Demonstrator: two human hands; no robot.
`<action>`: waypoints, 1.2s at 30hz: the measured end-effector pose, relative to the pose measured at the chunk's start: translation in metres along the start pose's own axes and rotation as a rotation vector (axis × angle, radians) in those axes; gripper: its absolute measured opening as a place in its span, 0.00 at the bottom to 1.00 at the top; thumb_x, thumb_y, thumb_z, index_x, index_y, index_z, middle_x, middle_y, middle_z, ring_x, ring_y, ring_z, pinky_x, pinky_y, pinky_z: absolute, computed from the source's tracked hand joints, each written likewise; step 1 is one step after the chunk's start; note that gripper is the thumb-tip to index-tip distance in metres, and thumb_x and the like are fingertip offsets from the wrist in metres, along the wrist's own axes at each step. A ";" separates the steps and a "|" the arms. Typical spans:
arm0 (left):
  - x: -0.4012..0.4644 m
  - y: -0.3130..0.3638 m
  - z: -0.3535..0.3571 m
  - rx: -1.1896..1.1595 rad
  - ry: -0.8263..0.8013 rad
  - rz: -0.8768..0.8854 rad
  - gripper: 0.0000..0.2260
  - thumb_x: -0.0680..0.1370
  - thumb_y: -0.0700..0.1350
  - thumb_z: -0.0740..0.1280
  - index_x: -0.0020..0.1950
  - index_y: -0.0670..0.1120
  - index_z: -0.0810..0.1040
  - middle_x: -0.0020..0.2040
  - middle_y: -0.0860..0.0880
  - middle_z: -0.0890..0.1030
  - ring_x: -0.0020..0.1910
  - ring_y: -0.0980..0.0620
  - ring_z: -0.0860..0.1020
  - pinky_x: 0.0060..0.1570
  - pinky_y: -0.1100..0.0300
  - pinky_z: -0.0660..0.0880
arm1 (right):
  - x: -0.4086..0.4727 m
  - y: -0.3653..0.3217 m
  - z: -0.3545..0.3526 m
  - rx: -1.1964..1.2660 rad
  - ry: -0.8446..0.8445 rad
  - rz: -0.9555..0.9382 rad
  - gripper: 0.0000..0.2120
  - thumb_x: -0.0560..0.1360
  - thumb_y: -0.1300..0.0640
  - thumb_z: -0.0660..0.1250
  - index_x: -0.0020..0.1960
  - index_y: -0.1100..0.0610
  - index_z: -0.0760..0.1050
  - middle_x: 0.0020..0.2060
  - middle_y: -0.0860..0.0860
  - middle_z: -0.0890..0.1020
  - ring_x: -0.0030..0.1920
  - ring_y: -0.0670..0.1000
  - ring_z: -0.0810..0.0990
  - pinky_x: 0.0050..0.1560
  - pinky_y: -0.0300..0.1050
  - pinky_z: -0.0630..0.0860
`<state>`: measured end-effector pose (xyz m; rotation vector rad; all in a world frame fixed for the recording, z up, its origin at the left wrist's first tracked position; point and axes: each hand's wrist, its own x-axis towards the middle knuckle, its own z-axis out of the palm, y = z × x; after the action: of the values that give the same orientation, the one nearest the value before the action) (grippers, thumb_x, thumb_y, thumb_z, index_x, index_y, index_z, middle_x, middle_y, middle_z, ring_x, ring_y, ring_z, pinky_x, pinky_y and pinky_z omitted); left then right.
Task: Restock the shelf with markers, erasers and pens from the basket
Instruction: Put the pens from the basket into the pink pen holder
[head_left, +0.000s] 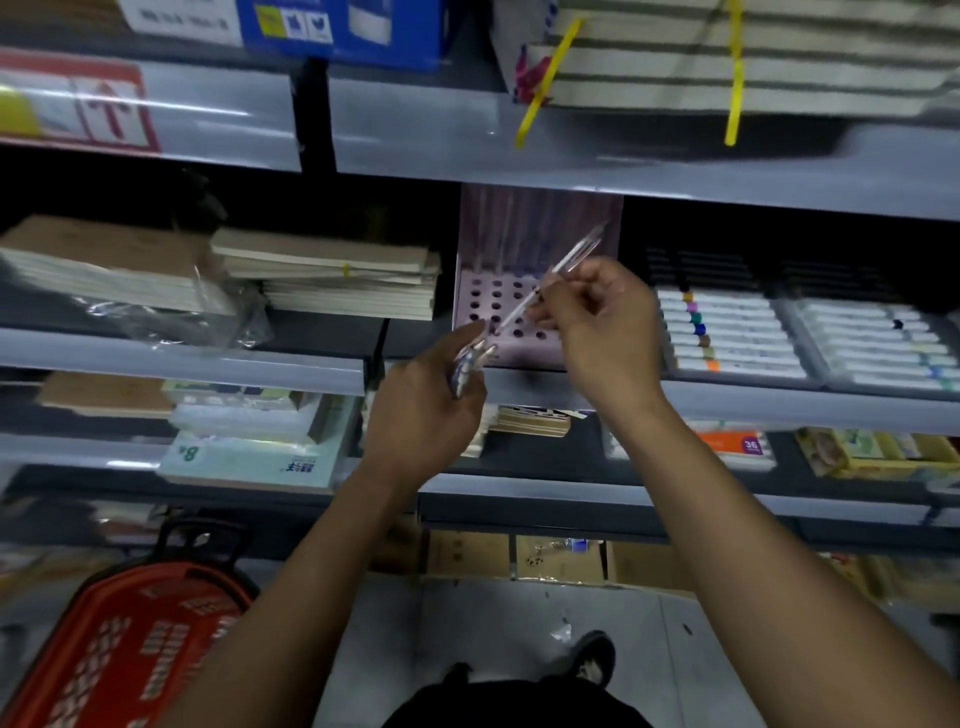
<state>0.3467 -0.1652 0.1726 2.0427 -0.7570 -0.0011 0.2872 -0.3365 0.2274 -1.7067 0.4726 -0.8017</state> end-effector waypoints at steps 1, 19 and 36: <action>0.000 -0.001 0.001 0.011 0.007 0.000 0.22 0.79 0.50 0.65 0.73 0.62 0.75 0.39 0.57 0.83 0.32 0.58 0.80 0.35 0.55 0.80 | 0.006 -0.001 0.005 -0.013 0.015 -0.016 0.04 0.78 0.58 0.71 0.45 0.53 0.80 0.37 0.52 0.86 0.39 0.52 0.87 0.46 0.55 0.84; -0.011 0.002 0.006 -0.029 -0.034 -0.072 0.27 0.79 0.45 0.67 0.75 0.66 0.70 0.43 0.54 0.86 0.30 0.55 0.80 0.31 0.58 0.78 | 0.052 -0.016 0.043 -0.592 -0.015 -0.235 0.07 0.76 0.56 0.67 0.40 0.54 0.81 0.30 0.49 0.80 0.30 0.49 0.78 0.29 0.40 0.73; -0.012 0.004 0.007 -0.075 -0.019 -0.094 0.25 0.80 0.45 0.67 0.75 0.63 0.72 0.41 0.57 0.84 0.31 0.57 0.80 0.28 0.68 0.73 | 0.048 0.000 0.052 -0.651 -0.130 -0.179 0.09 0.78 0.51 0.70 0.50 0.54 0.87 0.40 0.52 0.87 0.41 0.53 0.85 0.42 0.44 0.79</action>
<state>0.3324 -0.1656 0.1687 2.0078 -0.6624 -0.1015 0.3580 -0.3333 0.2335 -2.4162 0.5309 -0.6965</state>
